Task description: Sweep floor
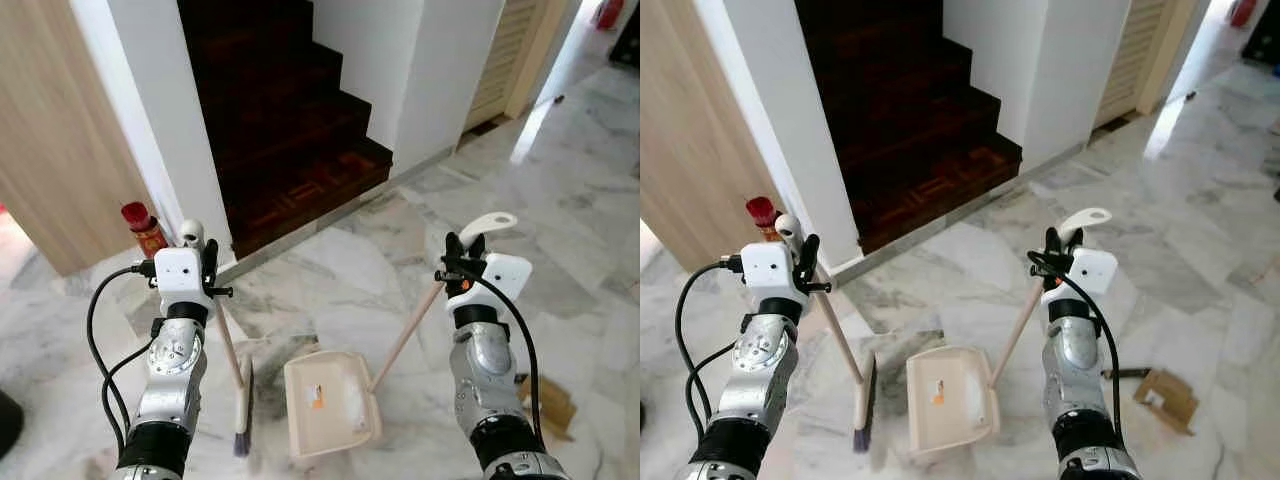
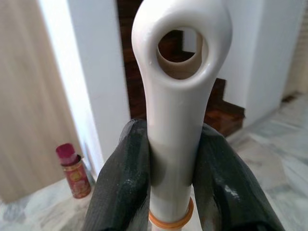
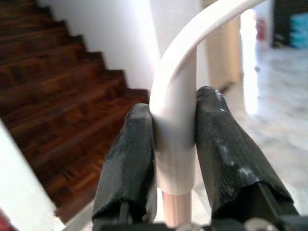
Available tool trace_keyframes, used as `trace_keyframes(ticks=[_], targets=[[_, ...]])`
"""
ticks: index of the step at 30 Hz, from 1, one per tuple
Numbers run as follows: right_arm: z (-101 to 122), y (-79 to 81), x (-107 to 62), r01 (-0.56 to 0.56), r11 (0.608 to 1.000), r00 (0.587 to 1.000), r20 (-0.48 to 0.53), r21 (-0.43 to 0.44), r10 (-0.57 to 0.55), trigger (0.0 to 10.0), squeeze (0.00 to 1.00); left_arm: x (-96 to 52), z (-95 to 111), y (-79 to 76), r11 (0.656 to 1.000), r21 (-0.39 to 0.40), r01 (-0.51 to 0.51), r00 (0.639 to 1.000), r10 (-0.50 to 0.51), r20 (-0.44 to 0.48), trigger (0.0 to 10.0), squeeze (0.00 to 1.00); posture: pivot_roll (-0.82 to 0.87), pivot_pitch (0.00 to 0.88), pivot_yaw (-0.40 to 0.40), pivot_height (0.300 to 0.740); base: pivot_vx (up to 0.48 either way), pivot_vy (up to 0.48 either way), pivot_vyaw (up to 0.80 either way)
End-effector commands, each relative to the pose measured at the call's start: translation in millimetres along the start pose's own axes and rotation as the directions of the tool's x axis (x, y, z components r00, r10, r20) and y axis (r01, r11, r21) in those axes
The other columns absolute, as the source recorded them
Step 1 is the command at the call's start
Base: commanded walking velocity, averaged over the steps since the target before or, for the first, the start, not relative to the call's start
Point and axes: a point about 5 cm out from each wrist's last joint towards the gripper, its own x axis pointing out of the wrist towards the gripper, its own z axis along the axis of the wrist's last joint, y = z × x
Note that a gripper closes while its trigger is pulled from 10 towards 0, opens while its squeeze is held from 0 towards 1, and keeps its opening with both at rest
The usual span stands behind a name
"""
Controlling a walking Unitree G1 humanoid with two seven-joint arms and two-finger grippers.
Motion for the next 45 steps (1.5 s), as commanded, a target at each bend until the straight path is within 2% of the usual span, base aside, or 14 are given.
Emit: trace_keyframes(ticks=[1,45], targets=[[10.9,2.1,6.0,-0.003,1.000,0.999,0.050,0.011,0.002,10.0,0.00,5.4,13.2,0.0,1.000,0.006,0.002,0.998,-0.002,0.059,10.0,0.00,0.04,0.029,0.033,0.740,0.000,0.337,0.00],[9.7,4.7,6.0,-0.009,1.000,0.999,0.043,0.020,0.008,10.0,0.00,5.5,14.0,-2.0,1.000,0.004,0.025,0.998,-0.026,0.055,10.0,0.00,0.04,0.029,0.038,0.740,0.000,0.334,0.00]])
